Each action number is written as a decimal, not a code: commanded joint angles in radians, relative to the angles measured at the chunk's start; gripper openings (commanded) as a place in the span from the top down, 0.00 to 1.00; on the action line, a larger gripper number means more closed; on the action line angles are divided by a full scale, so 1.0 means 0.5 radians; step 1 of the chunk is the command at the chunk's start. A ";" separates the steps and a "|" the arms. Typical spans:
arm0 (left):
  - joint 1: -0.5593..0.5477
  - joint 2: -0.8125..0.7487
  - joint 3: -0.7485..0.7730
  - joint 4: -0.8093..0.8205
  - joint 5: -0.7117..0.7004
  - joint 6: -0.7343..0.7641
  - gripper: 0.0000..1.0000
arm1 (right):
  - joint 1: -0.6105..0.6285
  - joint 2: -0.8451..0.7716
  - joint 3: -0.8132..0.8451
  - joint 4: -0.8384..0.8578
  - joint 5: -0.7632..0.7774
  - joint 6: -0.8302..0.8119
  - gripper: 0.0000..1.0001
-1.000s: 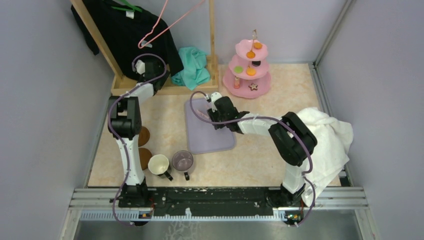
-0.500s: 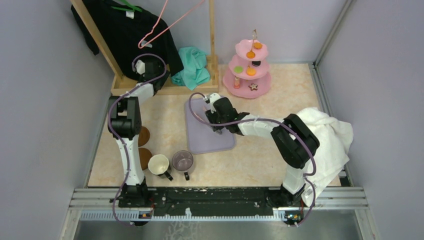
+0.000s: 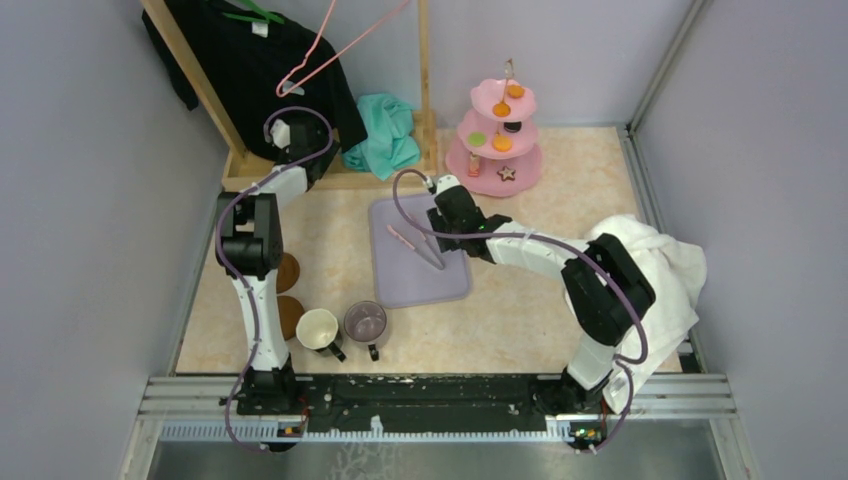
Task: Serve the afternoon tea
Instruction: Place the clamp on the tray, then move the tray at the center of the board.
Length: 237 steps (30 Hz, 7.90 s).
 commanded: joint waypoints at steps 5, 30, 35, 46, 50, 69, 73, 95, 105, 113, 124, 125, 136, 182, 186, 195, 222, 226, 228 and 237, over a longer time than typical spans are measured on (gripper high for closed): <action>0.003 -0.070 0.042 -0.006 -0.006 0.044 0.31 | -0.120 0.061 0.125 -0.135 0.049 0.135 0.60; 0.026 -0.098 -0.017 0.025 -0.010 0.033 0.31 | -0.393 0.437 0.231 -0.128 -0.628 -0.302 0.82; 0.031 -0.131 -0.050 0.039 -0.010 0.031 0.31 | -0.393 0.488 0.310 -0.109 -0.689 -0.539 0.88; 0.040 -0.190 -0.098 0.055 -0.009 0.035 0.31 | -0.353 0.745 0.630 0.001 -0.801 -0.822 0.97; 0.044 -0.203 -0.110 0.059 -0.009 0.033 0.31 | -0.305 0.923 0.883 0.000 -0.788 -0.868 0.99; 0.086 -0.217 -0.148 0.080 0.011 -0.043 0.31 | -0.153 1.103 1.472 0.124 -0.416 -0.935 0.77; 0.087 -0.205 -0.143 0.078 0.024 -0.060 0.31 | -0.142 0.873 1.373 0.129 -0.256 -0.898 0.75; 0.083 -0.128 -0.127 0.100 0.027 -0.128 0.31 | -0.093 0.220 0.469 -0.701 -0.150 0.381 0.78; 0.082 -0.145 -0.172 0.118 0.033 -0.122 0.31 | -0.092 0.422 0.524 -0.786 -0.232 0.479 0.75; 0.084 -0.130 -0.164 0.124 0.039 -0.126 0.31 | -0.092 0.511 0.560 -0.777 -0.258 0.504 0.73; 0.086 -0.122 -0.120 0.104 0.038 -0.104 0.31 | -0.095 0.445 0.620 -0.846 -0.275 0.467 0.73; 0.086 -0.119 -0.117 0.103 0.039 -0.106 0.31 | -0.097 0.454 0.630 -0.840 -0.278 0.462 0.73; 0.085 -0.110 -0.092 0.087 0.039 -0.102 0.31 | -0.158 0.721 0.871 -0.766 -0.393 0.409 0.73; 0.116 -0.210 -0.074 0.021 0.003 -0.061 0.31 | -0.036 0.457 1.269 -0.743 -0.194 -0.187 0.69; 0.122 -0.253 -0.105 -0.007 -0.008 -0.072 0.30 | 0.057 0.293 1.180 -0.767 -0.392 -0.257 0.68; 0.192 -0.410 -0.303 -0.220 -0.062 -0.362 0.27 | 0.266 0.212 1.197 -0.830 -0.551 -0.276 0.66; 0.373 -0.588 -0.337 -1.587 -0.482 -1.355 0.20 | 0.595 -0.094 0.859 -0.959 -0.715 -0.369 0.63; 0.371 -0.503 -0.086 -1.874 -0.711 -1.122 0.21 | 0.627 -0.191 0.750 -0.896 -0.677 -0.342 0.63; 0.371 -0.450 0.039 -1.984 -0.841 -0.973 0.21 | 0.662 -0.216 0.681 -0.842 -0.648 -0.321 0.62; 0.392 -0.316 0.250 -2.548 -0.985 -0.758 0.21 | 0.861 -0.264 0.488 -0.667 -0.422 -0.199 0.59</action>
